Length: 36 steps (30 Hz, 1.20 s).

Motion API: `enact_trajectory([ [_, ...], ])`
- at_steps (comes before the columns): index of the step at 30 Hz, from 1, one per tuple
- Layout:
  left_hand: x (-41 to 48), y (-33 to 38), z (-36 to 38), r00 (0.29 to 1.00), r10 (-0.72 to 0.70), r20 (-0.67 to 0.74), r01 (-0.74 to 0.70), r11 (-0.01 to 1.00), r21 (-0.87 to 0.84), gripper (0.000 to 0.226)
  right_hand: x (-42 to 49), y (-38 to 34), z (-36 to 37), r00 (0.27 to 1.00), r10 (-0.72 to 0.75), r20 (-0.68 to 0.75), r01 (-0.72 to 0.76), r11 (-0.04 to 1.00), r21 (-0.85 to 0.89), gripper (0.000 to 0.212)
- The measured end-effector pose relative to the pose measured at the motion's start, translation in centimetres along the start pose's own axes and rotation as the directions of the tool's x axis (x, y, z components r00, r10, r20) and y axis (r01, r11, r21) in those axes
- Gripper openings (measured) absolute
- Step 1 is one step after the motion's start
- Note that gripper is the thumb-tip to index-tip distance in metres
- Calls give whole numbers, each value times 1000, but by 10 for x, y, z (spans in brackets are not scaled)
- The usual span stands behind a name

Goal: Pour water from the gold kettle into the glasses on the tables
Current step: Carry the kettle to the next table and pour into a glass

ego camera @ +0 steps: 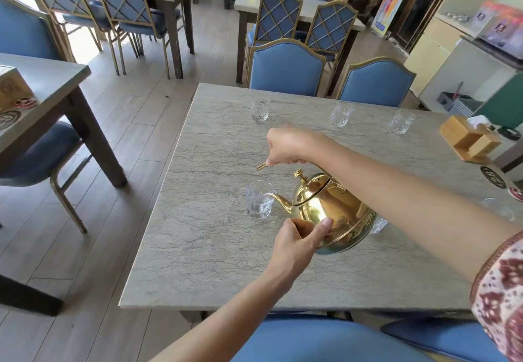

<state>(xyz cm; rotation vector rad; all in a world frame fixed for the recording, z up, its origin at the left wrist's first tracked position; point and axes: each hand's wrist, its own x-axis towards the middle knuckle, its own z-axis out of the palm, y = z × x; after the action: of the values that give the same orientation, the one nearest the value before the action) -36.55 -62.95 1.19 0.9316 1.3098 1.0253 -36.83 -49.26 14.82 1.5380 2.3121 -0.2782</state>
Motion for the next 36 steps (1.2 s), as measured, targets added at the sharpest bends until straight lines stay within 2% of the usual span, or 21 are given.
enact_trajectory([
  [3, 1, -2, -3, 1000, -2, 6, 2, 1000, 9, 59, 1, -1, 1, 1000, 16, -5, -16, 1000, 5, 36],
  [10, 3, -3, -9, 999, 10, 53, -12, 999, 39, 59, 2, -6, 0, 998, 53, 13, -53, 998, 13, 36],
  [14, 4, -2, -12, 997, 15, 79, -18, 999, 42, 68, 1, -9, -4, 997, 67, 41, -67, 998, -6, 37],
  [23, 5, 1, -18, 993, 36, 111, -40, 998, 39, 68, -2, -17, -11, 993, 100, 65, -96, 993, -65, 36],
  [27, 2, 4, -22, 991, 25, 129, -29, 999, 32, 63, -3, -18, -12, 993, 105, 56, -102, 993, -52, 38],
  [31, -4, 10, -25, 984, 25, 176, -30, 999, 27, 39, -4, -21, -12, 989, 125, 85, -118, 990, -81, 37],
  [36, -5, 14, -28, 981, 33, 192, -39, 999, 29, 39, -5, -24, -14, 988, 125, 91, -120, 991, -62, 28],
])
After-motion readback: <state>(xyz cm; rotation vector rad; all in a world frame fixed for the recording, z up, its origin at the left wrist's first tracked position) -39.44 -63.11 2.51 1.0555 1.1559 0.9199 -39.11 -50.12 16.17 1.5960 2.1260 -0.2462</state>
